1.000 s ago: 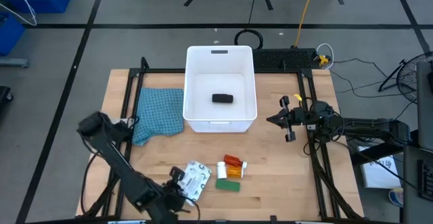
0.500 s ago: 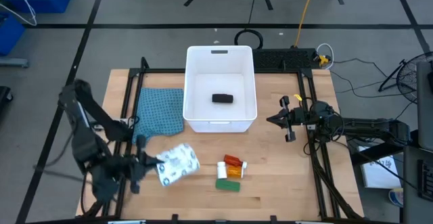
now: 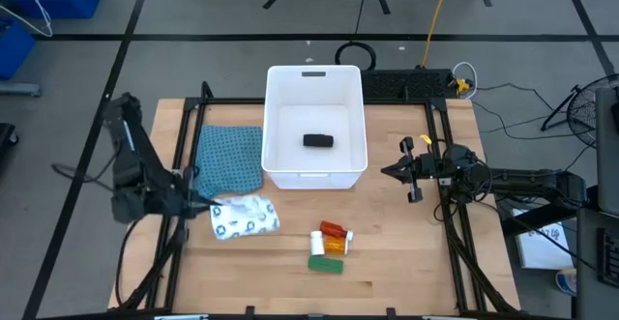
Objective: Pick & place medical supplies in basket/bin
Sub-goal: Put the white mailer bag into the white container
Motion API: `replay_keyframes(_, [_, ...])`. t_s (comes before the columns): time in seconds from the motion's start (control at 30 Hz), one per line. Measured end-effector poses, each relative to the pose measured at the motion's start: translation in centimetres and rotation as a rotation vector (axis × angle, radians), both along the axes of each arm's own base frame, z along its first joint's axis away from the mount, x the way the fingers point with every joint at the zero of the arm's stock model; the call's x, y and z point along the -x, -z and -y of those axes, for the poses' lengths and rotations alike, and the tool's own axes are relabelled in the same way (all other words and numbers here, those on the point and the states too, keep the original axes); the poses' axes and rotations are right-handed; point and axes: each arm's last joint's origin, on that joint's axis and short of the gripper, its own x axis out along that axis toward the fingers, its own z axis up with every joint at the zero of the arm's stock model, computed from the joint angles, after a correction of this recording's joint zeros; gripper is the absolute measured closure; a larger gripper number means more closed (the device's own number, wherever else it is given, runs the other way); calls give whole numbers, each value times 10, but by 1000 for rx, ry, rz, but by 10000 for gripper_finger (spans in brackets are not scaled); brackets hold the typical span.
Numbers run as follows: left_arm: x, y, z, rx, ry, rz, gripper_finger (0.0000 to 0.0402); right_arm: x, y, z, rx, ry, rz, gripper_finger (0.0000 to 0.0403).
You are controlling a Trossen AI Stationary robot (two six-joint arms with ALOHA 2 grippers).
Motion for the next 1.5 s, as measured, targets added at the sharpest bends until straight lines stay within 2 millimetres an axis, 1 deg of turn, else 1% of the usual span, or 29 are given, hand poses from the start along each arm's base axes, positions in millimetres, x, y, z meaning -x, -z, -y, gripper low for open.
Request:
replay_keyframes(0.07, [1, -3, -4, 32, 11, 46, 401, 0, 0, 0, -2, 0, -2, 403])
replay_keyframes(0.1, [1, -8, -4, 40, 31, 76, 401, 0, 0, 0, -3, 0, -2, 403])
replay_keyframes(0.17, [1, -24, -4, 37, 83, 154, 401, 0, 0, 0, -3, 0, -2, 403])
replay_keyframes(0.23, [1, -46, -8, 57, 71, 247, 401, 0, 0, 0, -3, 0, -2, 403])
replay_keyframes(0.33, [3, -84, -25, 178, -108, 326, 401, 0, 0, 0, -3, 0, -2, 403])
replay_keyframes(0.4, [5, -104, -37, 216, -223, 335, 401, 0, 0, 0, -3, 0, -2, 403])
replay_keyframes(0.47, [6, -124, -47, 222, -280, 352, 401, 0, 0, 0, -2, 0, -1, 403])
replay_keyframes(0.63, [4, -159, -61, 166, -379, 353, 401, 0, 0, 0, 16, 3, 3, 403])
replay_keyframes(0.73, [-6, -174, -60, 118, -408, 338, 401, 0, 0, 0, 39, 6, 5, 403])
replay_keyframes(0.9, [-38, -193, -58, 49, -411, 299, 401, 0, -1, 0, 102, 17, 23, 403])
replay_keyframes(0.97, [-55, -194, -61, 43, -416, 245, 401, 1, -4, 0, 122, 19, 51, 403])
replay_keyframes(1.03, [-79, -190, -67, 40, -422, 180, 401, 1, -6, 0, 129, 21, 76, 403])
replay_keyframes(1.13, [-119, -175, -83, 61, -399, 59, 401, 2, -8, 0, 124, 20, 93, 403])
replay_keyframes(1.27, [-170, -142, -115, 142, -360, -122, 401, 1, -8, 0, 121, 19, 88, 403])
replay_keyframes(1.33, [-191, -124, -131, 180, -350, -208, 401, 1, -7, 0, 120, 19, 84, 403])
replay_keyframes(1.43, [-221, -92, -150, 218, -345, -338, 401, 1, -6, 0, 117, 18, 73, 403])
replay_keyframes(1.5, [-236, -72, -161, 247, -355, -406, 401, 1, -5, 0, 124, 19, 68, 403])
